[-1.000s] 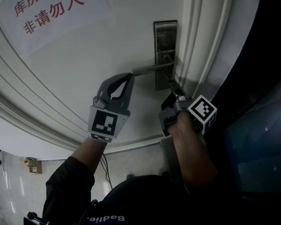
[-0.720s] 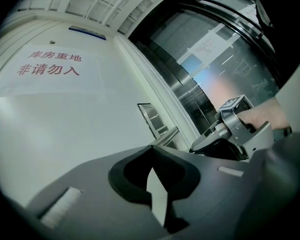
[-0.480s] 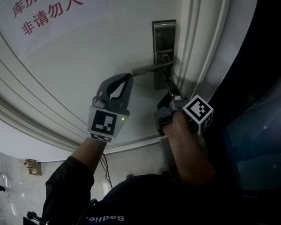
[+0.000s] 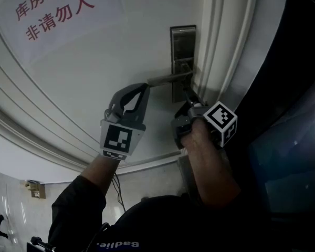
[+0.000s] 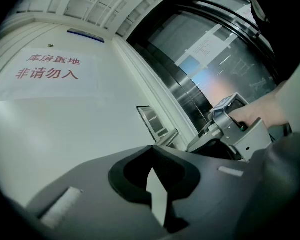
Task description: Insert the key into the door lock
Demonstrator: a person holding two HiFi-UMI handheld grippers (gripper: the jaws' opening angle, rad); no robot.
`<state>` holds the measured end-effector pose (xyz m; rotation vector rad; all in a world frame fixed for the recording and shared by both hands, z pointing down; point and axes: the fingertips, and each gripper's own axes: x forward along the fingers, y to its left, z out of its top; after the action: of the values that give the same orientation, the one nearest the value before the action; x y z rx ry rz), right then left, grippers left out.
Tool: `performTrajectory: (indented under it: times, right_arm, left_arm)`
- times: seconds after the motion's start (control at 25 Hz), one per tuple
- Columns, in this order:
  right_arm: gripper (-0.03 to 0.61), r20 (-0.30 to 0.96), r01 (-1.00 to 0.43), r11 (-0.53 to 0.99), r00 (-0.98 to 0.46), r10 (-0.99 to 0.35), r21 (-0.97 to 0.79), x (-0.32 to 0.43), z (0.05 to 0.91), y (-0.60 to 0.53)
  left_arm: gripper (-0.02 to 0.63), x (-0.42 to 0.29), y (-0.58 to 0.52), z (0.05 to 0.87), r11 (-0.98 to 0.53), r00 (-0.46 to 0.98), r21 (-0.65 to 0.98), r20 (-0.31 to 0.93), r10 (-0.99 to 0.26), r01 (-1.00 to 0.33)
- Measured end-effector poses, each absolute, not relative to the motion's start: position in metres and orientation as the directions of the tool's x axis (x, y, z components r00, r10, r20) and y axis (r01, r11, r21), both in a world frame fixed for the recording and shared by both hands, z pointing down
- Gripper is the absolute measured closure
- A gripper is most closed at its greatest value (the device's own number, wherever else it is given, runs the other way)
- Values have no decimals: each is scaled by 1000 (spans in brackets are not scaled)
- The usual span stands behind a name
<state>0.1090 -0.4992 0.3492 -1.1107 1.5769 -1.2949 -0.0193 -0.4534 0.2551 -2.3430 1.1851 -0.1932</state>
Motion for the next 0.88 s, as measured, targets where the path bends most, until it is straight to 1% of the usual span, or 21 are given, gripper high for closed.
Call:
performTrajectory:
  times: [0.88]
  right_arm:
    - [563,-38,-198,97,-280,-959,-975,103,348,-518]
  left_arm:
    - [595,-19,-453,252,-512,620,-465,-107,-777,-722]
